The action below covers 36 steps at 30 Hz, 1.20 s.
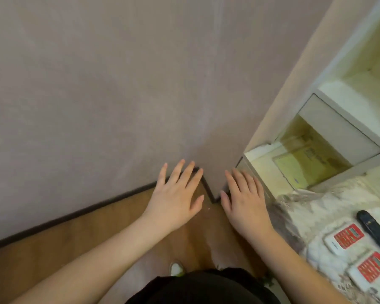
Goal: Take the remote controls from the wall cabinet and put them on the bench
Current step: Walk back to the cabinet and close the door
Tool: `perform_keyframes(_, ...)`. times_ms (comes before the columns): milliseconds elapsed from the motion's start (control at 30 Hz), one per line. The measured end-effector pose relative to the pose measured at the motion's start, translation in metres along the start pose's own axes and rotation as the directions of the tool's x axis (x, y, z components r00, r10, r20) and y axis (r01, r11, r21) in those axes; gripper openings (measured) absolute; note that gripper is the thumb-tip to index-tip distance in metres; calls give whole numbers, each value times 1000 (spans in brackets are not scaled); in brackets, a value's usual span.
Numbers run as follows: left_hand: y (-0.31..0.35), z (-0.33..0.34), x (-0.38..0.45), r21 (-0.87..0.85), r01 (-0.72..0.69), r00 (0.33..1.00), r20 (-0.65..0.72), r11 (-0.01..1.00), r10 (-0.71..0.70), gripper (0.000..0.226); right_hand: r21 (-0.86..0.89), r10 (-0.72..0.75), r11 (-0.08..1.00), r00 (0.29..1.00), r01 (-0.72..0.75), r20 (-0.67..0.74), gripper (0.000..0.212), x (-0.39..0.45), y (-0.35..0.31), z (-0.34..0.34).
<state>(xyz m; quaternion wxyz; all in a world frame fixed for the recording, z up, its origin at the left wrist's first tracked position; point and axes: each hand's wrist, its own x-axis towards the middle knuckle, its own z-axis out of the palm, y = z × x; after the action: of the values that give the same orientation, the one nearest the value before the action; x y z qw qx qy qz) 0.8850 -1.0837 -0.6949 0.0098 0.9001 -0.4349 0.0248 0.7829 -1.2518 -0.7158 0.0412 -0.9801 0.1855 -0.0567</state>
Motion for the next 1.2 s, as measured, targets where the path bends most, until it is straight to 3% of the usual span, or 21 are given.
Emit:
perform_keyframes(233,-55,-12,-55,26,230,973,-39,973,-229,62,28,-259,966,965,258,29,52,20,-82,2)
perform_keyframes(533,-103,-37,-123,47,552,830,-127,832,-544,58,51,-577,816,817,576,1,51,58,-164,-7)
perform_keyframes(867,-107,-73,-154,106,839,544,-164,533,-823,56,145,-822,546,561,825,-97,49,95,-233,-19)
perform_keyframes(1200,-96,-110,-197,194,960,243,-229,201,-943,53,209,-948,253,285,945,-141,52,87,-314,-41)
